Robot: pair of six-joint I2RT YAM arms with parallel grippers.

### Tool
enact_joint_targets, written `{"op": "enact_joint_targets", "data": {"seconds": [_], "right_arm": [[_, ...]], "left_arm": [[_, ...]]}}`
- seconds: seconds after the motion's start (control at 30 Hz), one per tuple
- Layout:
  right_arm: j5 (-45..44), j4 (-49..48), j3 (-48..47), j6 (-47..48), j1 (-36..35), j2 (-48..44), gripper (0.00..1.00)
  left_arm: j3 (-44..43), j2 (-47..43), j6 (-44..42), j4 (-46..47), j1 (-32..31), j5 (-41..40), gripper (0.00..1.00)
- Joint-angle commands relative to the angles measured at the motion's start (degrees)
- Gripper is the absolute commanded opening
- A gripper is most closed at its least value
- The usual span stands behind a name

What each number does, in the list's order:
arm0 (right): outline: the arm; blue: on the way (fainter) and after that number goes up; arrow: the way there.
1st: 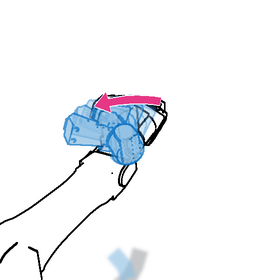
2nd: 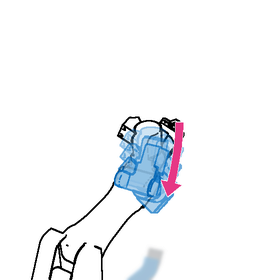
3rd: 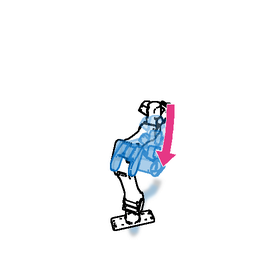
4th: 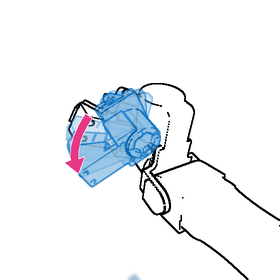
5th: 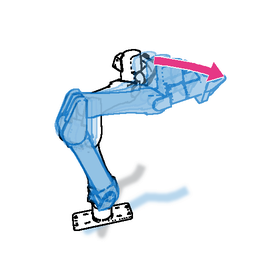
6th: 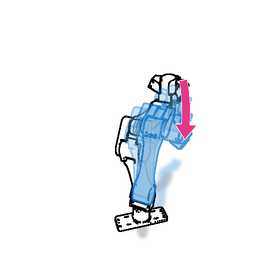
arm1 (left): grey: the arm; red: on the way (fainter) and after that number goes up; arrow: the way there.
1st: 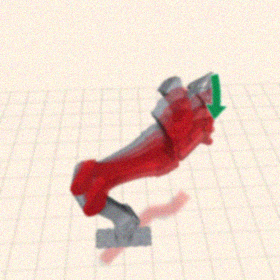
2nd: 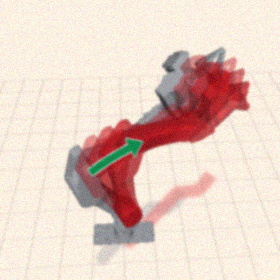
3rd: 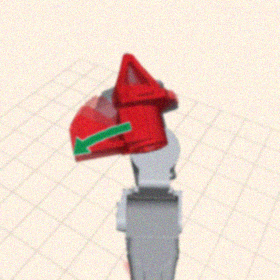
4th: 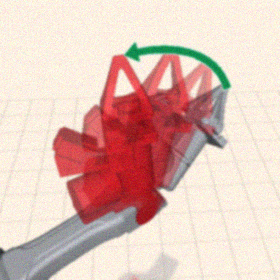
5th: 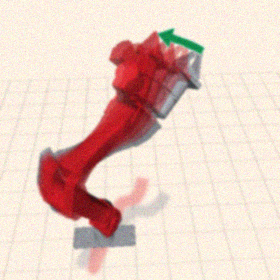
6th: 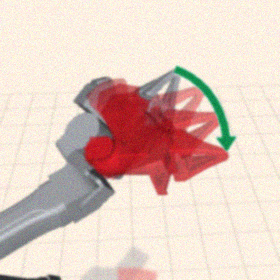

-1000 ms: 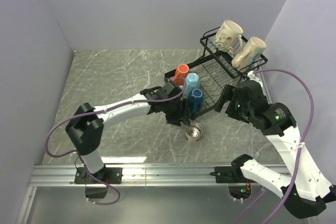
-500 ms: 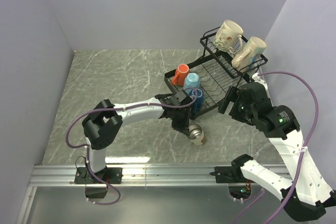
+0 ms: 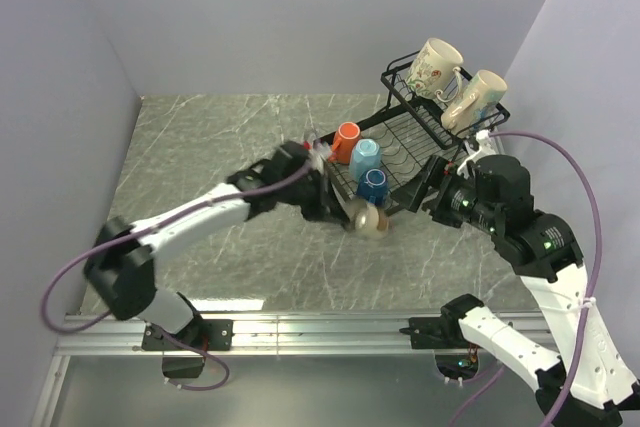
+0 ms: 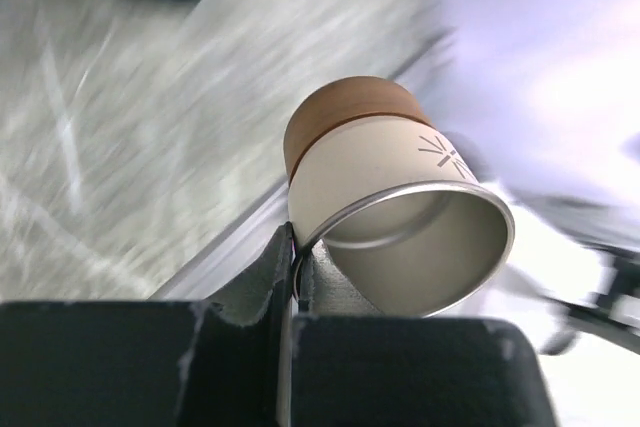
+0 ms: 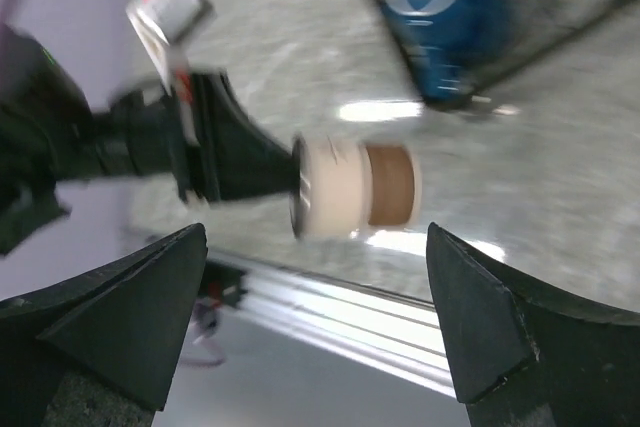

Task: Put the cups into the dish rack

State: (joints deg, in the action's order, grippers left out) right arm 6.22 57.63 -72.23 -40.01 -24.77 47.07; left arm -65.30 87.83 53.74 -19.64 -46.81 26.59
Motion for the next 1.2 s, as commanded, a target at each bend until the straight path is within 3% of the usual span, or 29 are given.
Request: {"op": "enact_joint_targets", "data": {"seconds": [0.0, 0.1, 0.13, 0.2, 0.37, 0.6, 0.97, 1.1, 1.17], "right_arm": [[13.19, -11.98, 0.33, -1.73, 0.69, 1.61, 0.97], [19.96, -18.31, 1.21, -4.80, 0.96, 3.20, 0.97], [21.37, -19.56, 1.73, -5.77, 1.04, 3.73, 0.97], [25.23, -23.67, 2.35, -8.94, 1.31, 5.39, 0.97], [30.78, -34.40, 5.69, -17.18, 1.40, 7.24, 0.97], [36.93, -56.62, 13.07, -31.78, 1.31, 8.22, 0.97], [38.52, -63.86, 18.08, -39.70, 1.31, 7.60, 0.97], [39.31, -65.63, 18.18, -41.82, 1.31, 8.56, 0.94], [39.75, -66.32, 17.47, -42.52, 1.31, 9.44, 0.87]], "left_arm": [[-0.01, -8.71, 3.22, 10.58, 5.83, 9.96, 0.00], [3.15, -13.98, 7.68, 19.52, 9.79, 16.02, 0.00], [4.55, -15.22, 12.05, 28.25, 10.76, 17.34, 0.00], [8.77, -18.82, 16.03, 34.82, 13.31, 19.29, 0.00], [13.87, -22.26, 21.75, 44.92, 15.43, 20.52, 0.00], [19.24, -25.78, 28.88, 56.97, 15.43, 18.41, 0.01], [19.68, -24.64, 30.03, 59.98, 15.52, 15.34, 0.00], [18.81, -25.16, 26.78, 54.98, 15.43, 13.93, 0.00], [18.45, -25.86, 24.32, 51.13, 15.43, 13.06, 0.00]]}}
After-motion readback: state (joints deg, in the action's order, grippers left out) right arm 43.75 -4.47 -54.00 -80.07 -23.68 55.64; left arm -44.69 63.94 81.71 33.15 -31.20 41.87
